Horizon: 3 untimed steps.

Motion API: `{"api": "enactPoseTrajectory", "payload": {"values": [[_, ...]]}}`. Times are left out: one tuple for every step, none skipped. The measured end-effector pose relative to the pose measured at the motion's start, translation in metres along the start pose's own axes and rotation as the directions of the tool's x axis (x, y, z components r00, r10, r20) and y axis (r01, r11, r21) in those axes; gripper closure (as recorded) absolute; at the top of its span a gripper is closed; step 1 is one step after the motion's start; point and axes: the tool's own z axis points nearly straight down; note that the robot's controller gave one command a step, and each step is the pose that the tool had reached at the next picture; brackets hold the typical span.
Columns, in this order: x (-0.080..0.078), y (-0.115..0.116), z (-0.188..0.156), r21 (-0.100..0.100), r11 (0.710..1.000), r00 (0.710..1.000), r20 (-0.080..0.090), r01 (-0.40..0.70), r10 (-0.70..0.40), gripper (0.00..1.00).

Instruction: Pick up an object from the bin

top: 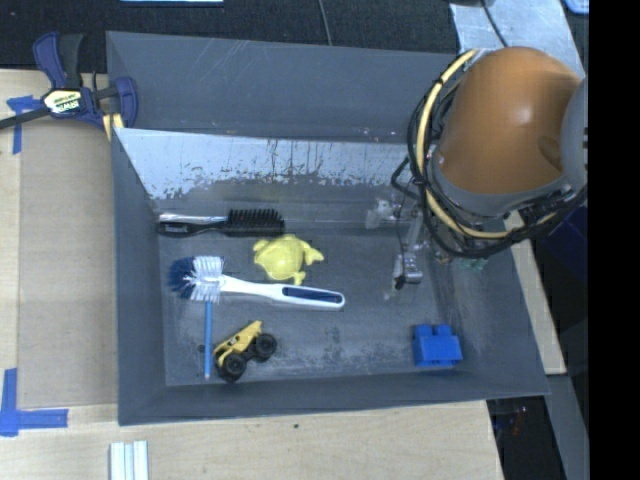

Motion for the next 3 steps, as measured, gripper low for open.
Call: {"api": "enactPoseTrajectory", "payload": {"values": [[-0.024, 0.039, 0.092, 0.0, 0.999, 0.999, 0.004, 0.048, -0.048, 0.0], [-0.065, 0.086, 0.088, 0.0, 0.996, 0.996, 0.02, 0.091, -0.091, 0.0], [-0.079, 0.152, 0.135, -0.002, 1.0, 1.0, 0.004, 0.02, -0.02, 0.0]]}}
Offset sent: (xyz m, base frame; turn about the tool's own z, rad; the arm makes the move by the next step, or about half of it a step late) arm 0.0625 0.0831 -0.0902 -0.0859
